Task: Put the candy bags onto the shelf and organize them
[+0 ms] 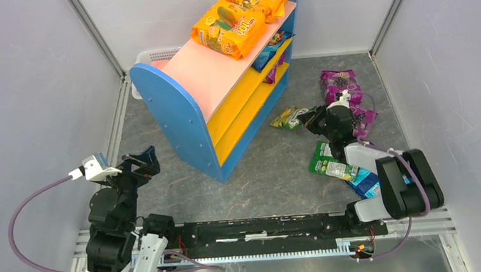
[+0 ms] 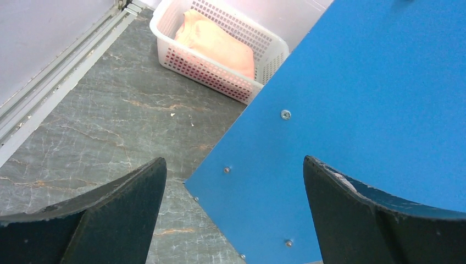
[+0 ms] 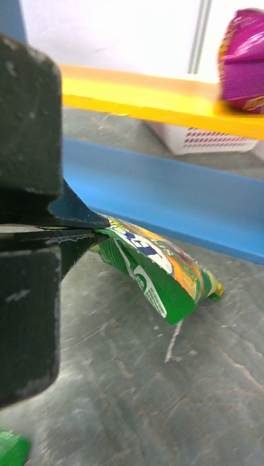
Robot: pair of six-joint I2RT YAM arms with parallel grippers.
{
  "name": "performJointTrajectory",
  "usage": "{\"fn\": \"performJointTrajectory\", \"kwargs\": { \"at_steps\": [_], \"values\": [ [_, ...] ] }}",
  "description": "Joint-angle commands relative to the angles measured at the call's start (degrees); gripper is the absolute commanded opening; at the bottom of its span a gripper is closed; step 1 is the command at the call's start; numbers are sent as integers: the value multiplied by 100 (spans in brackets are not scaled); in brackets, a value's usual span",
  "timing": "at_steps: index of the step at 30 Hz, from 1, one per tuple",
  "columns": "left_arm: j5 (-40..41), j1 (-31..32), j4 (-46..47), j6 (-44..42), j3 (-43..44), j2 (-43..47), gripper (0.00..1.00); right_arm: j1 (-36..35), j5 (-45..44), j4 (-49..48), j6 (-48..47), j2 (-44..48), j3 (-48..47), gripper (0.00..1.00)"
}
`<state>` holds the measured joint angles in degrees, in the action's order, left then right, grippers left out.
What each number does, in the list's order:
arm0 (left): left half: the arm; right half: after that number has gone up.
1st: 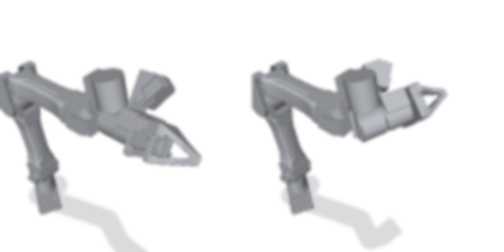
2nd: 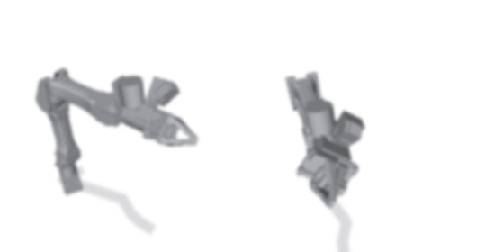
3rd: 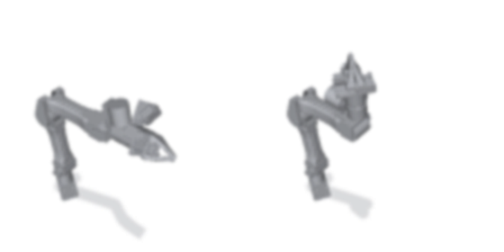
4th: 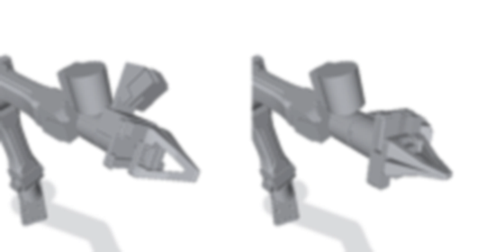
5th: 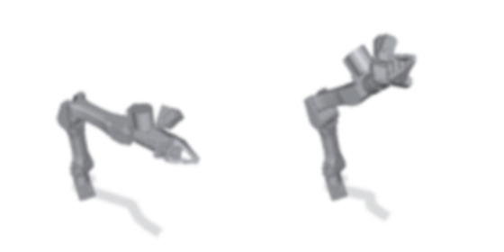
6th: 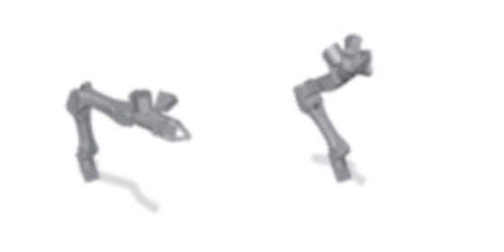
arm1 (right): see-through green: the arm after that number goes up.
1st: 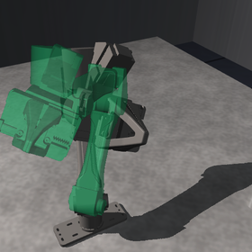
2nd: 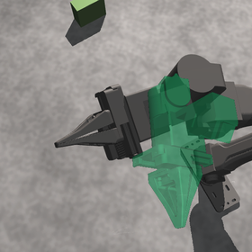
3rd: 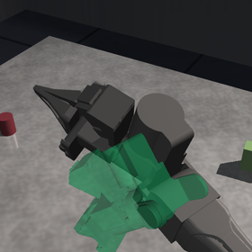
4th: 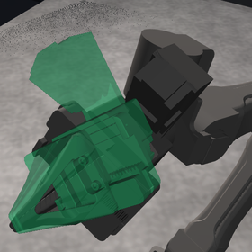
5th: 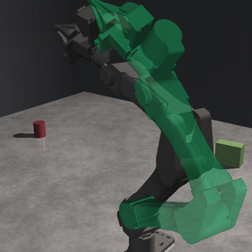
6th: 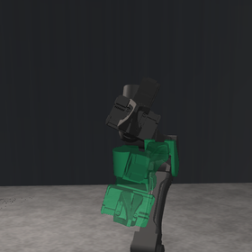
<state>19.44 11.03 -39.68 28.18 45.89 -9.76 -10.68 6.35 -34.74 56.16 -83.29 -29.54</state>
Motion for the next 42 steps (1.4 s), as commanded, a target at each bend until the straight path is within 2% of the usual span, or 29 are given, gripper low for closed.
{"fn": "performJointTrajectory", "kwargs": {
  "at_steps": [1, 5, 10, 20, 27, 35, 42],
  "values": [
    [103, 47, 206, -111, -27, 63, 100, 3, 483, 1158, -1222, 789, 124, 0],
    [104, 88, 205, -111, -23, 75, 100, 5, 844, 1696, -1764, 1222, -18, 0],
    [104, 93, 214, -103, -29, 68, 100, 8, 1154, 1475, -1350, 1276, -298, 0],
    [129, 93, 219, -111, -40, 28, 100, -127, 1609, -100, 82, -224, -1654, 0],
    [130, 84, 233, -129, -40, -32, 100, -272, 1642, -1069, 785, -1029, -2111, 0],
    [139, 75, 240, -147, -52, -44, 100, -295, 1773, -1453, 714, -2089, -1854, 0],
    [139, 66, 244, -154, -51, -84, 100, -209, 1846, -825, 10, -2374, -1744, 0]
  ]
}}
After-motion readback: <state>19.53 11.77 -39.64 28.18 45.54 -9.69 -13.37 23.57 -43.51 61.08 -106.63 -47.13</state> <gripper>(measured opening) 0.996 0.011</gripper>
